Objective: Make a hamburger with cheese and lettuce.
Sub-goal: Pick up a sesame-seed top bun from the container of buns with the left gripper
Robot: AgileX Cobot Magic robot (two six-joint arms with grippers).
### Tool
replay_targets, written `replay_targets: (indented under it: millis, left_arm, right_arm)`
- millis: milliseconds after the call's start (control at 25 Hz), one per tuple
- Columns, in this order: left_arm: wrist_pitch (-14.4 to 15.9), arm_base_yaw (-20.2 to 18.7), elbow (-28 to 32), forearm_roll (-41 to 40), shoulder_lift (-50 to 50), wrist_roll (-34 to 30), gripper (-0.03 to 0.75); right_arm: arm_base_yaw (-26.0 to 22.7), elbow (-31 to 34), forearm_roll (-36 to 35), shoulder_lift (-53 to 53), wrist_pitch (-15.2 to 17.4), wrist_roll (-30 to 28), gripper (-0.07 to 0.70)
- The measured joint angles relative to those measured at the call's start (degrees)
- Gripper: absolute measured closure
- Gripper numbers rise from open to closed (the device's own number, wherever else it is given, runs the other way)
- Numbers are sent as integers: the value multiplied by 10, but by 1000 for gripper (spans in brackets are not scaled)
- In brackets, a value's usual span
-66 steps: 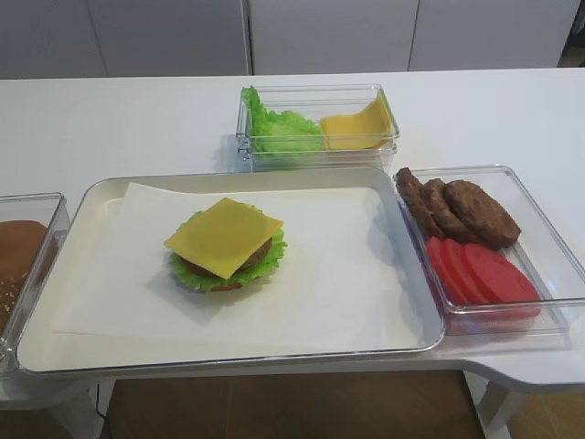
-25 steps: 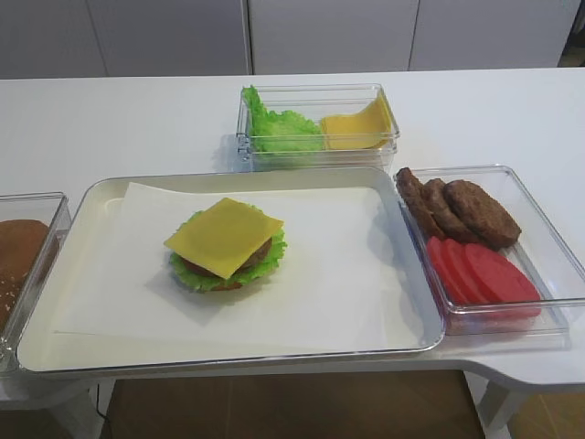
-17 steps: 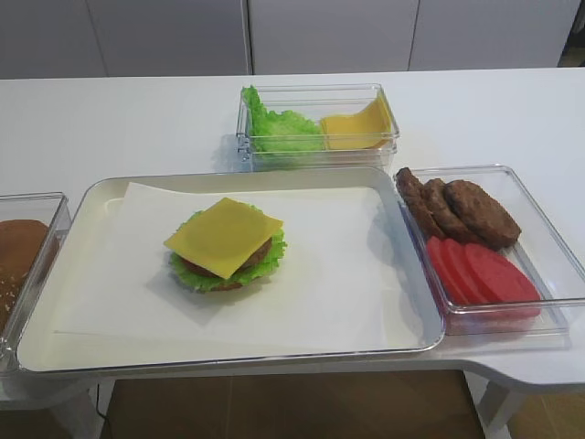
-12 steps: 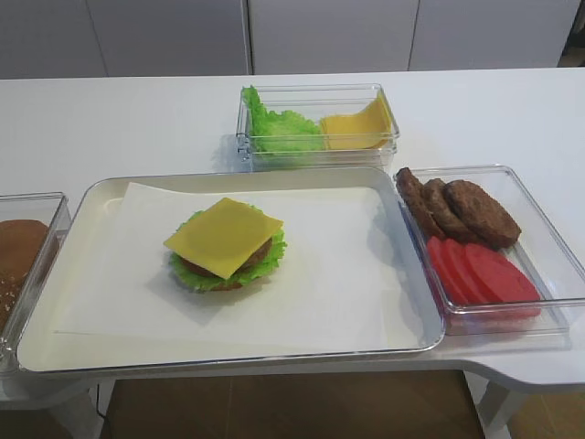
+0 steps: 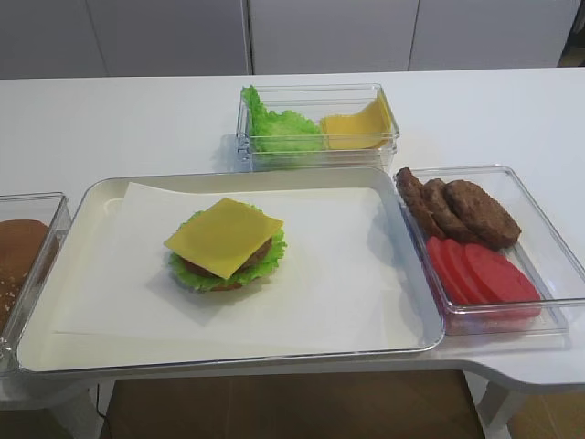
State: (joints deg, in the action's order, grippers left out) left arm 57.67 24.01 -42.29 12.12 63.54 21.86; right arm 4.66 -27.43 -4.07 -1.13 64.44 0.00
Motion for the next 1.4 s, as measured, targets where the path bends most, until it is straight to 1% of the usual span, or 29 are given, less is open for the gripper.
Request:
replay_targets:
  millis: [160,400,640,920,1000,1160,1400]
  left_arm:
    - [-10,0,18,3,0,0,285]
    - [-19,0,20,17,0,-1,286]
    - [-26,0,20,23,0,-1,330]
    - [-31,0,20,23,0,-1,347]
    - [-31,0,20,23,0,-1,366]
    - [-31,0,20,23,0,-1,435]
    - [-32,0,20,23,0,-1,463]
  right_arm:
    - [0,0,0,0,0,0,181]
    - [0,0,0,0,0,0,181]
    - [0,0,0,0,0,0,181]
    - [0,0,0,0,0,0,181]
    - [0,0,0,0,0,0,181]
    - [0,0,0,0,0,0,181]
    - [0,0,0,0,0,0,181]
